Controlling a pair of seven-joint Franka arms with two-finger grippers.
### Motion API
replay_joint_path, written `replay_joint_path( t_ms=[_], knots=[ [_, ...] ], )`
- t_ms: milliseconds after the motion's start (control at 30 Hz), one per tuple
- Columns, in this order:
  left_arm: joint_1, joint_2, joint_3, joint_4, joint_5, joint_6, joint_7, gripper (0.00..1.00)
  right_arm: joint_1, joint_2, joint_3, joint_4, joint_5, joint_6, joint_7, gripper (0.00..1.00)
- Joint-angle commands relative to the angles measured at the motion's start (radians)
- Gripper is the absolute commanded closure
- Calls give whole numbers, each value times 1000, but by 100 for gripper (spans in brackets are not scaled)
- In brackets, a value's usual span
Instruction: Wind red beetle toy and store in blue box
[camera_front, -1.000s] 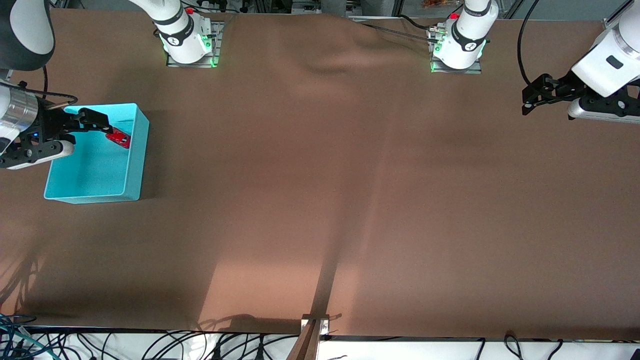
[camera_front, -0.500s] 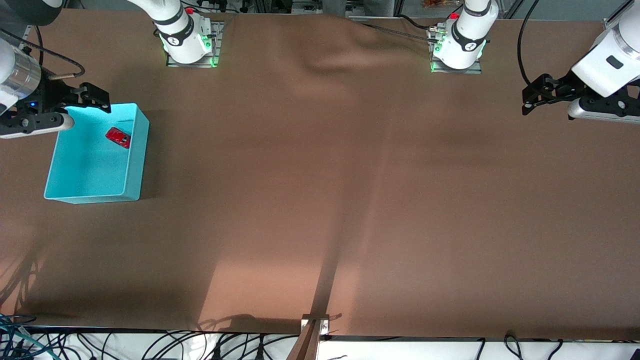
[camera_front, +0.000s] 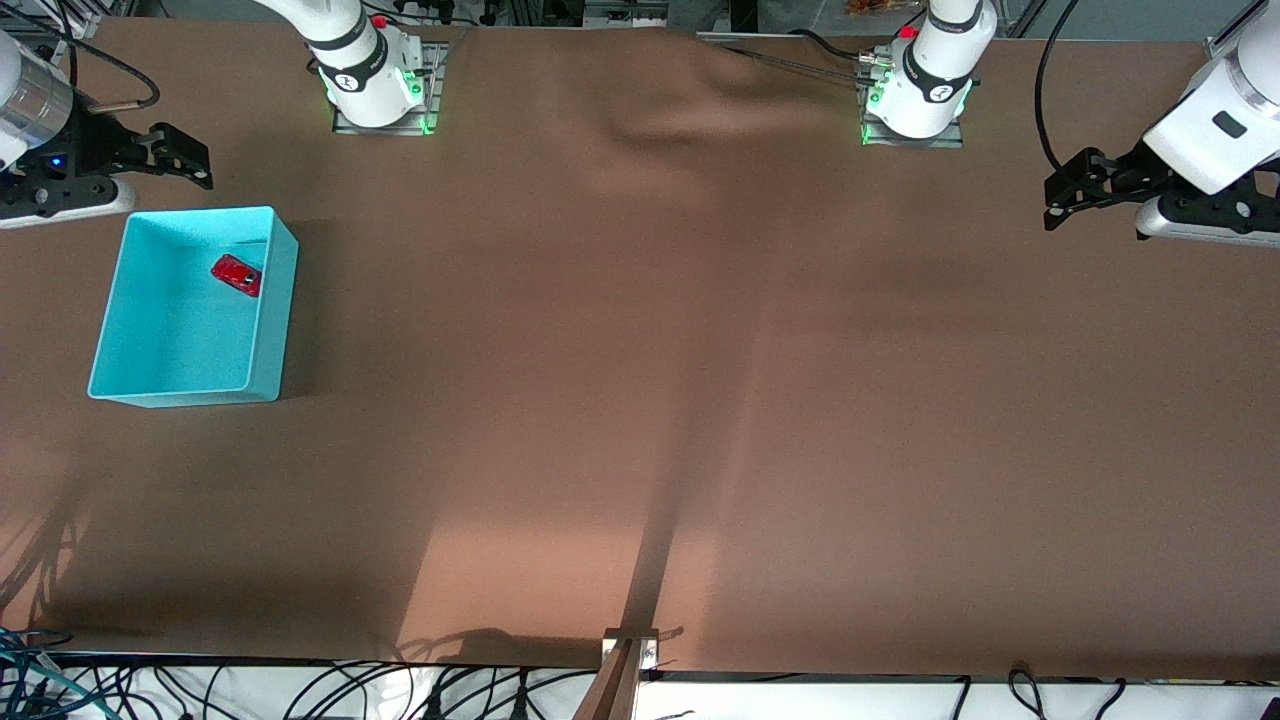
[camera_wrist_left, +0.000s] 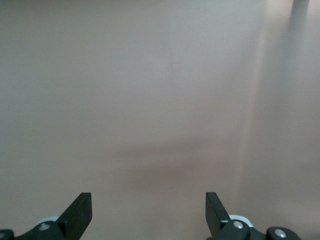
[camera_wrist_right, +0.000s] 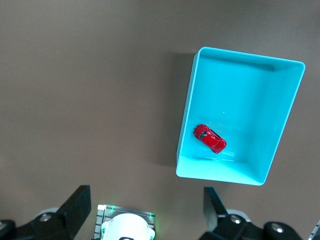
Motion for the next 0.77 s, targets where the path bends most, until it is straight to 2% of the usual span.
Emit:
replay_joint_path(
  t_ms=[0, 733],
  knots=[
    [6, 17, 0, 36, -15, -25, 20, 0, -3, 96, 6, 130, -7, -62, 10, 0],
    [6, 17, 0, 36, -14, -25, 22, 0, -3, 104, 6, 139, 3, -67, 13, 0]
  ],
)
